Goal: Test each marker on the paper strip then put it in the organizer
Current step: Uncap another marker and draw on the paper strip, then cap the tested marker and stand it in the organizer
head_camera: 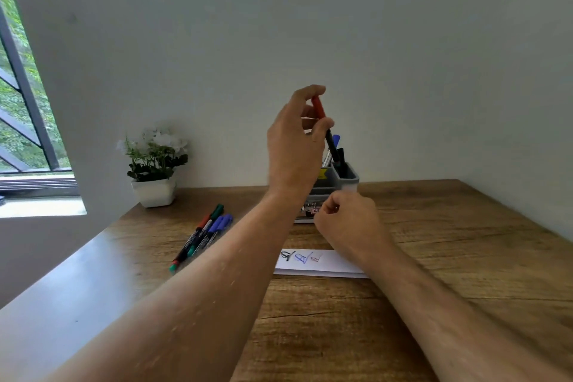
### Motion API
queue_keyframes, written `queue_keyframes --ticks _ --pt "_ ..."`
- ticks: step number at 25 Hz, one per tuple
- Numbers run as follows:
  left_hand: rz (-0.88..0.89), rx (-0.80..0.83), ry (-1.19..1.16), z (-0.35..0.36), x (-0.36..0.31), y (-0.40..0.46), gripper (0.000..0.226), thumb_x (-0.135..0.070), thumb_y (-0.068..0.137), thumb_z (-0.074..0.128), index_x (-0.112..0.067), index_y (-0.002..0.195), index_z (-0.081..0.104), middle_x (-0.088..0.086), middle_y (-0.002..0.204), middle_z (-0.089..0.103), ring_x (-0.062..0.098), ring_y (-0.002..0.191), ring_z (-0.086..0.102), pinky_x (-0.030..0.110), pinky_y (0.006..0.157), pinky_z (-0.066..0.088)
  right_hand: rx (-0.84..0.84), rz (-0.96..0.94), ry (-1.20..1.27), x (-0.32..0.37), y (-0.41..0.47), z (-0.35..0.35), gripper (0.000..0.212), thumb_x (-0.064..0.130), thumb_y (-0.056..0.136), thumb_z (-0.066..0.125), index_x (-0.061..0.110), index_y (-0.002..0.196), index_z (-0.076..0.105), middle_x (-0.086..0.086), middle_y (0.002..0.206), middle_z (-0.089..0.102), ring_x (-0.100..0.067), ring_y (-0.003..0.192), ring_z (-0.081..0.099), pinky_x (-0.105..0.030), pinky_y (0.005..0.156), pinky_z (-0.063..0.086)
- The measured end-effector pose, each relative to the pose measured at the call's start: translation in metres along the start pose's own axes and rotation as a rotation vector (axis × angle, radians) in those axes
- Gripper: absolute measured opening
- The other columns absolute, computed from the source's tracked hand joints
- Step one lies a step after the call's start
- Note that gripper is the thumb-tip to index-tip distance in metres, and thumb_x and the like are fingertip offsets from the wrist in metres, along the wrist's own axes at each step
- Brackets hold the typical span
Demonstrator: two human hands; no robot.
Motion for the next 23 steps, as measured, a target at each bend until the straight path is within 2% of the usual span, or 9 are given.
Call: queue_keyframes --ticks 2,5,8,12,14,17,20,23 --pt "-0.014 0.060 0.074 0.010 0.007 0.005 0.043 -0.011 0.089 0.069 -0.031 0.126 0.059 -0.006 0.097 0.067 -0.001 0.081 0.066 0.008 0.070 0.051 0.013 -0.010 -0.003 0.000 0.000 0.000 0.011 0.020 0.087 0.063 0.021 0.076 0.063 0.004 0.078 0.064 -0.008 0.071 0.060 -0.022 0.054 0.043" --pt "-0.067 0.165 0.174 0.023 0.017 0.009 0.048 -0.012 0.088 0.071 -0.032 0.129 0.060 -0.003 0.098 0.068 0.007 0.084 0.067 0.015 0.072 0.052 0.029 -0.027 0.005 0.000 0.001 -0.001 0.010 0.018 0.086 0.062 0.020 0.077 0.064 0.002 0.078 0.064 -0.011 0.071 0.061 -0.027 0.056 0.049" --pt "-0.097 0.267 0.294 0.032 0.023 0.012 0.051 -0.011 0.087 0.070 -0.030 0.133 0.059 -0.002 0.100 0.071 0.008 0.087 0.065 0.021 0.081 0.053 0.042 -0.024 -0.018 -0.002 0.004 0.001 0.009 0.018 0.086 0.061 0.021 0.078 0.063 0.002 0.078 0.064 -0.012 0.072 0.062 -0.032 0.063 0.057" --pt "-0.169 0.382 0.455 0.042 0.028 0.017 0.063 -0.012 0.082 0.076 -0.024 0.139 0.054 0.008 0.123 0.066 0.021 0.108 0.064 0.039 0.099 0.051 0.035 -0.019 -0.031 -0.003 0.006 0.003 0.009 0.019 0.086 0.063 0.022 0.077 0.062 0.003 0.075 0.064 -0.013 0.070 0.063 -0.034 0.066 0.060" --pt "-0.170 0.401 0.543 0.045 0.028 0.015 0.066 -0.015 0.083 0.076 -0.020 0.143 0.049 0.010 0.134 0.060 0.024 0.117 0.059 0.036 0.103 0.047 0.042 -0.021 -0.017 -0.003 0.006 0.003 0.009 0.020 0.085 0.064 0.020 0.076 0.063 0.002 0.073 0.065 -0.013 0.069 0.064 -0.036 0.067 0.060" --pt "-0.180 0.303 0.550 0.039 0.029 0.011 0.055 -0.013 0.085 0.074 -0.016 0.136 0.054 0.009 0.129 0.063 0.021 0.108 0.063 0.032 0.092 0.052 0.063 -0.028 -0.012 -0.002 0.004 0.002 0.009 0.018 0.086 0.063 0.018 0.076 0.064 0.000 0.073 0.066 -0.014 0.069 0.063 -0.032 0.063 0.058" --pt "-0.265 0.203 0.486 0.022 0.025 0.006 0.031 -0.017 0.084 0.076 -0.017 0.114 0.069 0.002 0.110 0.068 0.013 0.089 0.065 0.025 0.073 0.052 0.075 -0.036 -0.020 -0.001 0.003 0.001 0.010 0.018 0.087 0.064 0.021 0.078 0.063 0.004 0.079 0.063 -0.009 0.073 0.060 -0.022 0.057 0.048" --pt "-0.305 0.163 0.491 -0.011 0.019 0.004 0.014 -0.022 0.082 0.078 -0.018 0.093 0.072 -0.006 0.090 0.066 0.006 0.076 0.061 0.020 0.067 0.050 0.082 -0.031 -0.014 -0.001 0.002 0.000 0.008 0.019 0.087 0.066 0.022 0.081 0.064 0.006 0.083 0.062 -0.007 0.077 0.059 -0.021 0.061 0.049"
Point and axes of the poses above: each hand's wrist, its own y-axis towards the middle knuckle, its own z-axis out of the palm, x = y × z, the point moved 1 cm from there along y, towards the middle knuckle
